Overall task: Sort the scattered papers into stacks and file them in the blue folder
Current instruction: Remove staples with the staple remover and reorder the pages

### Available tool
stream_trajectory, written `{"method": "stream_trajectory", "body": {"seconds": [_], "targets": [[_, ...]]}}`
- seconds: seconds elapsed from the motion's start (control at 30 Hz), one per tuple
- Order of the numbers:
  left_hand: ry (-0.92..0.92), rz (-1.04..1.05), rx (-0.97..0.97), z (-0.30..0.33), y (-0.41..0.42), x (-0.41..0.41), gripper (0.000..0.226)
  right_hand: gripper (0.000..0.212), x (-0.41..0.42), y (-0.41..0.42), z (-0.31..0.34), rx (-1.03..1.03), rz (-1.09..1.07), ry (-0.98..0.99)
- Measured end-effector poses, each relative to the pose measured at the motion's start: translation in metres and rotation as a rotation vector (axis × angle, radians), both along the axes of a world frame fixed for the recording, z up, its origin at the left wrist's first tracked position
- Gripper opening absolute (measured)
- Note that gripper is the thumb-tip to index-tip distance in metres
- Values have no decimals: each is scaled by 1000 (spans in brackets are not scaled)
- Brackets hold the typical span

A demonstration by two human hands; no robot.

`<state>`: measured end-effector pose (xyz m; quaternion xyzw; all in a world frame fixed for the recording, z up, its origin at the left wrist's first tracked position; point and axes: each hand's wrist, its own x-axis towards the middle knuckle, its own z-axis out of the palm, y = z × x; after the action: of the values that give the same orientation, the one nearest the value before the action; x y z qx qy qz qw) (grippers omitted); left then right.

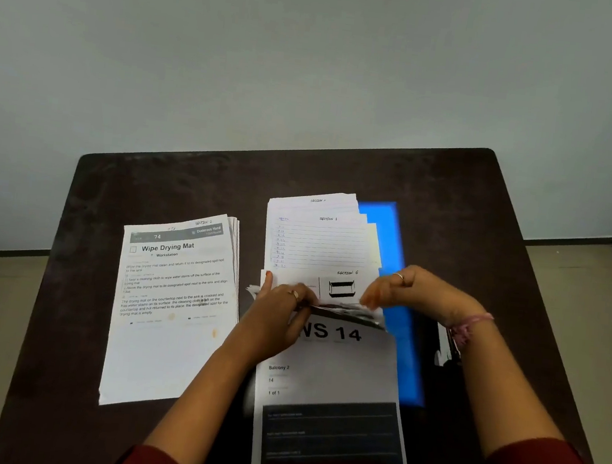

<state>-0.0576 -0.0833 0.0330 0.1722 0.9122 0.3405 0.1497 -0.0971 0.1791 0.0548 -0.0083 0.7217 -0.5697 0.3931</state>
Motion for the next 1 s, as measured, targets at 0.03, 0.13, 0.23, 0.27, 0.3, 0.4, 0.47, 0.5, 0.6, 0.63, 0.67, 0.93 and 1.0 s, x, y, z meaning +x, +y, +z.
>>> {"method": "stream_trajectory", "body": {"seconds": [0.03, 0.13, 0.23, 0.27, 0.3, 0.4, 0.47, 0.5, 0.6, 0.63, 0.67, 0.93, 1.0], "targets": [[-28, 5, -8, 2, 0, -1, 17, 16, -1, -1, -5, 12, -133, 20], [-23, 31, -30, 4, 2, -3, 20, 19, -9, -5, -28, 273, -368, 149], [-6, 89, -30, 8, 5, -3, 25, 44, -15, -6, -45, 491, -288, 186], [-11, 96, -26, 9, 6, -3, 29, 46, -17, -6, -47, 494, -309, 193], [-10, 82, -26, 10, 5, -3, 31, 45, -17, -7, -48, 480, -333, 199], [17, -20, -71, 6, 2, -2, 25, 41, -16, -10, -50, 498, -312, 228], [27, -45, -73, 3, 2, -2, 22, 41, -14, -12, -55, 558, -287, 217], [35, -42, -63, 2, 1, -1, 21, 42, -12, -12, -59, 589, -283, 203], [82, -33, -21, -3, 2, 0, 20, 40, -3, -17, -69, 601, -345, 181], [104, -30, -5, -5, 2, 0, 20, 35, 1, -19, -72, 593, -372, 198], [115, -23, 8, -7, 2, 0, 19, 28, 6, -22, -73, 588, -401, 228], [70, 37, 7, -12, 6, -8, 16, 15, 44, -13, -56, 25, -422, 168], [59, 23, -42, -10, 7, -10, 19, 14, 50, -4, -51, -101, -358, 48]]}}
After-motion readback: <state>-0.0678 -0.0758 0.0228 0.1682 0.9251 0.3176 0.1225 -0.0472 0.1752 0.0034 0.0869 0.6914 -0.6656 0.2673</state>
